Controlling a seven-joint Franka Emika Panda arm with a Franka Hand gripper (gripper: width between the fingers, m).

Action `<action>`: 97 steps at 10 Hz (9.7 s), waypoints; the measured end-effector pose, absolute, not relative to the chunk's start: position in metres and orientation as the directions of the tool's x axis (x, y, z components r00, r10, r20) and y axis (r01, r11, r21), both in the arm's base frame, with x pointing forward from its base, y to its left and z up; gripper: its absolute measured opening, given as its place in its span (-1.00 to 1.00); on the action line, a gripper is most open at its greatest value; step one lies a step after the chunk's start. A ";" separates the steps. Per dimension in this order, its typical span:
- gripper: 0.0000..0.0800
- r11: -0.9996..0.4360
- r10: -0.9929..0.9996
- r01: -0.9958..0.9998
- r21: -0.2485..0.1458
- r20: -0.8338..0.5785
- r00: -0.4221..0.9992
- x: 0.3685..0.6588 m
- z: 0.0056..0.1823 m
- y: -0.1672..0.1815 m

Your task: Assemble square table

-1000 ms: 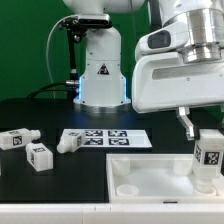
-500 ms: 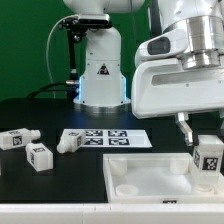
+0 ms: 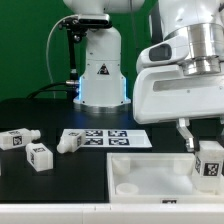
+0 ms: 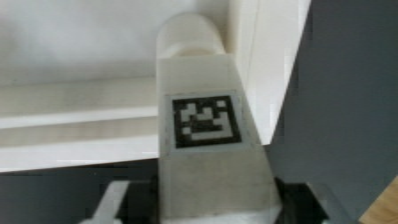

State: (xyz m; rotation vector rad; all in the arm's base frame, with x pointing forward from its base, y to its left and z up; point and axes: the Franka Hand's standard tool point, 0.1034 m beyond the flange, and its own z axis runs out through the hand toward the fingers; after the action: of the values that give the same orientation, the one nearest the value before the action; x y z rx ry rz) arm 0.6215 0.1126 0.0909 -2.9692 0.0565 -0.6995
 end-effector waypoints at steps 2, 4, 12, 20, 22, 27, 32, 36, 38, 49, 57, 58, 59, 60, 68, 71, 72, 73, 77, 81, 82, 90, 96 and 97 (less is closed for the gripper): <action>0.17 -0.995 -0.056 -0.015 -0.098 0.434 0.899 0.621 0.090 0.113; 0.52 -0.993 -0.066 -0.024 -0.115 0.372 0.926 0.622 0.089 0.114; 0.13 -0.980 -0.141 -0.137 -0.146 0.012 0.990 0.622 0.076 0.108; -0.29 -0.506 -0.851 -0.849 -0.152 -0.073 0.520 0.632 0.074 0.111; -0.29 -0.231 -0.964 -0.960 -0.159 -0.098 0.249 0.637 0.074 0.114; 0.31 -0.464 -0.877 -0.869 -0.170 -0.049 0.478 0.637 0.073 0.109; 0.62 -0.818 -0.563 -0.555 -0.147 0.008 0.827 0.636 0.074 0.105; 0.62 -0.994 -0.062 -0.052 -0.099 0.097 0.993 0.641 0.079 0.116; 0.39 -0.989 -0.116 -0.106 -0.104 0.091 0.989 0.641 0.079 0.115; -0.27 -0.262 -0.955 -0.955 -0.138 -0.107 0.277 0.636 0.075 0.113; 0.62 -0.885 -0.450 -0.439 -0.154 0.041 0.892 0.638 0.075 0.105; 0.62 -0.942 -0.319 -0.308 -0.135 0.066 0.945 0.639 0.075 0.104; 0.62 -0.989 -0.115 -0.105 -0.103 0.095 0.989 0.640 0.077 0.105; 0.62 -0.996 -0.019 -0.009 -0.093 0.106 0.994 0.641 0.077 0.103; -0.29 -0.897 -0.434 -0.425 -0.125 0.054 0.899 0.640 0.076 0.104; -0.29 -0.592 -0.800 -0.797 -0.119 -0.030 0.599 0.639 0.077 0.103; -0.29 -0.408 -0.906 -0.905 -0.117 -0.068 0.417 0.639 0.077 0.103; -0.29 -0.249 -0.961 -0.963 -0.106 -0.096 0.259 0.638 0.076 0.104; -0.09 -0.064 -0.991 -0.994 -0.085 -0.114 0.073 0.637 0.076 0.108; 0.55 -0.631 -0.770 -0.766 -0.124 -0.023 0.638 0.635 0.075 0.119; 0.61 -0.651 -0.753 -0.750 -0.123 -0.021 0.657 0.632 0.076 0.127; 0.62 -0.995 -0.084 -0.080 -0.057 0.078 0.993 0.639 0.073 0.118; -0.28 -0.850 -0.527 -0.523 -0.064 0.053 0.848 0.638 0.073 0.114; -0.28 -0.739 -0.673 -0.670 -0.065 0.027 0.740 0.636 0.072 0.115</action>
Offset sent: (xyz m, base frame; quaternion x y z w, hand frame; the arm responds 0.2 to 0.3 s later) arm 0.0112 -0.0168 0.0084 -0.0389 -0.0741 -0.0050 0.9965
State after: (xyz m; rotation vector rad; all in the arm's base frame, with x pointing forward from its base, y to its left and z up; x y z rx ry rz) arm 0.6358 0.1152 0.0721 -2.8820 1.1129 -0.0760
